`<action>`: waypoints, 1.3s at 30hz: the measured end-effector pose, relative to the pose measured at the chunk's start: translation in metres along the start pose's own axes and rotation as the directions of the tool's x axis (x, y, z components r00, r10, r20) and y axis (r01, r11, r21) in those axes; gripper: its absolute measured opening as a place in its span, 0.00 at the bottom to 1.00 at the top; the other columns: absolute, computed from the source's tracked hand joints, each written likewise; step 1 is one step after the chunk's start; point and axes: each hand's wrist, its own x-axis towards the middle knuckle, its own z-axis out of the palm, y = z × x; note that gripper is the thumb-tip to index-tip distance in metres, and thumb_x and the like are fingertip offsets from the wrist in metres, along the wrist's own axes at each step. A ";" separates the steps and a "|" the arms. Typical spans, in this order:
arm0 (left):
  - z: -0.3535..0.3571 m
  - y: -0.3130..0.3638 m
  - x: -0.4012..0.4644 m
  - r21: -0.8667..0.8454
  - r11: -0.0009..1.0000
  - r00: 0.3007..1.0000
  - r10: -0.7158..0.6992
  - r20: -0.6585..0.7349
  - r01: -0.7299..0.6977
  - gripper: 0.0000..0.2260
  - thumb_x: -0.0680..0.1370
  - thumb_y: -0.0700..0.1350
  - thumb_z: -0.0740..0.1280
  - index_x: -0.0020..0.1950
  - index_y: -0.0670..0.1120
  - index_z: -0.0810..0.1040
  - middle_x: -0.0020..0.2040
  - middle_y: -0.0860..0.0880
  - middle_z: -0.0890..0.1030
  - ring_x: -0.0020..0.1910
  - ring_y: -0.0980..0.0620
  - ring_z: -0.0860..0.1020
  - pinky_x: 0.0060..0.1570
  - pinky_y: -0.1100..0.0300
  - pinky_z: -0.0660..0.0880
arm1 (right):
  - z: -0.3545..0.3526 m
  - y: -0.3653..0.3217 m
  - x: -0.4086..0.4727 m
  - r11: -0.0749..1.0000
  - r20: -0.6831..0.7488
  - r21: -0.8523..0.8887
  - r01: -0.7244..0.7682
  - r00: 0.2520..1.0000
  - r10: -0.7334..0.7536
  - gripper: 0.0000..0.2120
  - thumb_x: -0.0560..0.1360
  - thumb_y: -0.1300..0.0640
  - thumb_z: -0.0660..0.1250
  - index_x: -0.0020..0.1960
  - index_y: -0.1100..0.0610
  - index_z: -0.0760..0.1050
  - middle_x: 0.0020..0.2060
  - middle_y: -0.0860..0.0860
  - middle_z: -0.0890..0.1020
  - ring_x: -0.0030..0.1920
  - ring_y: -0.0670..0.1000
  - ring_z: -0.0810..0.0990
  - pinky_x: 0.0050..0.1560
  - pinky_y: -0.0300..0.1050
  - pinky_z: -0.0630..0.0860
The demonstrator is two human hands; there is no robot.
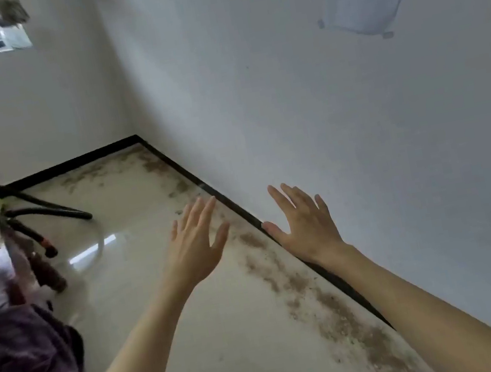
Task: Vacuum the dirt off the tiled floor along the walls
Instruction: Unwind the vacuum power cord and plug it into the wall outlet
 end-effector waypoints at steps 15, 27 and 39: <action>-0.078 -0.223 0.130 0.023 0.937 0.921 -0.338 -0.195 0.348 0.26 0.81 0.55 0.55 0.77 0.49 0.56 0.78 0.47 0.55 0.77 0.46 0.52 0.74 0.47 0.51 | 0.082 -0.165 0.290 0.930 0.022 0.102 0.352 0.934 -0.356 0.34 0.80 0.38 0.56 0.80 0.46 0.49 0.79 0.50 0.55 0.78 0.51 0.52 0.76 0.58 0.46; -0.109 -0.367 0.326 -0.001 0.851 0.826 -0.509 -0.244 0.524 0.26 0.81 0.53 0.57 0.78 0.50 0.55 0.78 0.48 0.53 0.77 0.48 0.51 0.74 0.48 0.50 | 0.115 -0.249 0.565 0.861 0.084 0.129 0.492 0.859 -0.504 0.33 0.80 0.39 0.57 0.80 0.46 0.48 0.79 0.50 0.54 0.79 0.51 0.50 0.76 0.58 0.44; -0.147 -0.550 0.446 -0.046 0.733 0.696 -0.661 -0.281 0.679 0.26 0.81 0.53 0.57 0.77 0.50 0.55 0.78 0.48 0.54 0.77 0.49 0.50 0.74 0.47 0.51 | 0.192 -0.386 0.777 0.760 0.143 0.145 0.633 0.747 -0.649 0.33 0.80 0.39 0.57 0.80 0.46 0.49 0.79 0.50 0.55 0.79 0.51 0.51 0.77 0.58 0.46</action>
